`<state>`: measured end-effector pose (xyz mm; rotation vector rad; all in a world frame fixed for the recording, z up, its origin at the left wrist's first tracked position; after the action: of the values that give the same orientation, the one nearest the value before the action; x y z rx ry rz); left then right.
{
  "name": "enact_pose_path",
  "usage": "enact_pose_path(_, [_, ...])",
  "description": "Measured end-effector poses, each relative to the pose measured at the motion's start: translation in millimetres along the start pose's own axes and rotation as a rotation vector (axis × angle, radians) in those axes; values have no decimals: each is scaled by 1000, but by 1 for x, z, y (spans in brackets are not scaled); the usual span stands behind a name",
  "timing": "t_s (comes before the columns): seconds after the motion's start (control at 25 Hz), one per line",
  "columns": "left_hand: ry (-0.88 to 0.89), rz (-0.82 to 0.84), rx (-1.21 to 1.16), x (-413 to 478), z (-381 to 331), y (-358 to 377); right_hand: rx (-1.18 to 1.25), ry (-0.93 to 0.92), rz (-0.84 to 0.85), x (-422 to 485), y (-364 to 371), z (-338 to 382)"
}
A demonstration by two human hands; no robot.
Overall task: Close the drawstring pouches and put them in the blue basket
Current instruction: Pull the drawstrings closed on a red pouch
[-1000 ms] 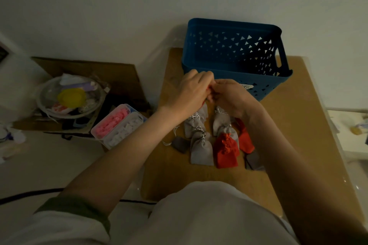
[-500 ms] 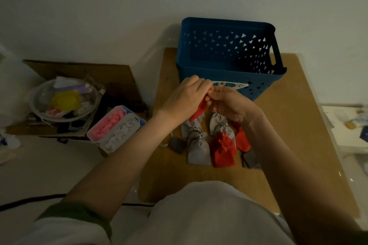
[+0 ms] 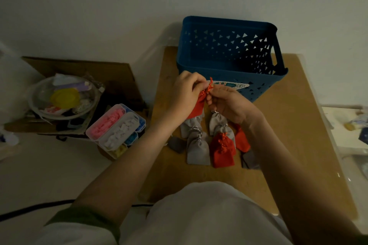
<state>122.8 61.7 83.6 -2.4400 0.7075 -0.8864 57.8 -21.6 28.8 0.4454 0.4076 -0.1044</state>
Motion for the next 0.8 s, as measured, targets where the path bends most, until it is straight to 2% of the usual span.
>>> enact_pose_path(0.2, [369, 8, 386, 0, -29, 2, -16, -16, -67, 2, -5, -2])
enact_pose_path(0.28, [395, 47, 441, -3, -25, 7, -49, -40, -118, 1, -17, -2])
enact_pose_path(0.36, [302, 126, 356, -9, -19, 18, -56, -38, -145, -4, -30, -7])
enact_pose_path(0.52, [65, 402, 12, -15, -5, 49, 33, 12, -166, -16, -53, -22])
enact_pose_path(0.64, [-73, 577, -112, -24, 6, 74, 0, 30, -197, -20, -66, -30])
enact_pose_path(0.8, [-253, 581, -206, -36, 24, 98, 16, 57, -294, -23, -90, -45])
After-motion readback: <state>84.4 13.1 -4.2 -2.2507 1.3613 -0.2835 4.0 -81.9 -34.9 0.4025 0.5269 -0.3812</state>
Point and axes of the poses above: each hand's wrist, its own x-axis towards the middle knuckle, its own y-axis out of the palm, z = x × y, the point moved 9 cm from there along x, towards the middle knuckle, and after that the axes turned 9 degrees about y, right-handed, at the moved point
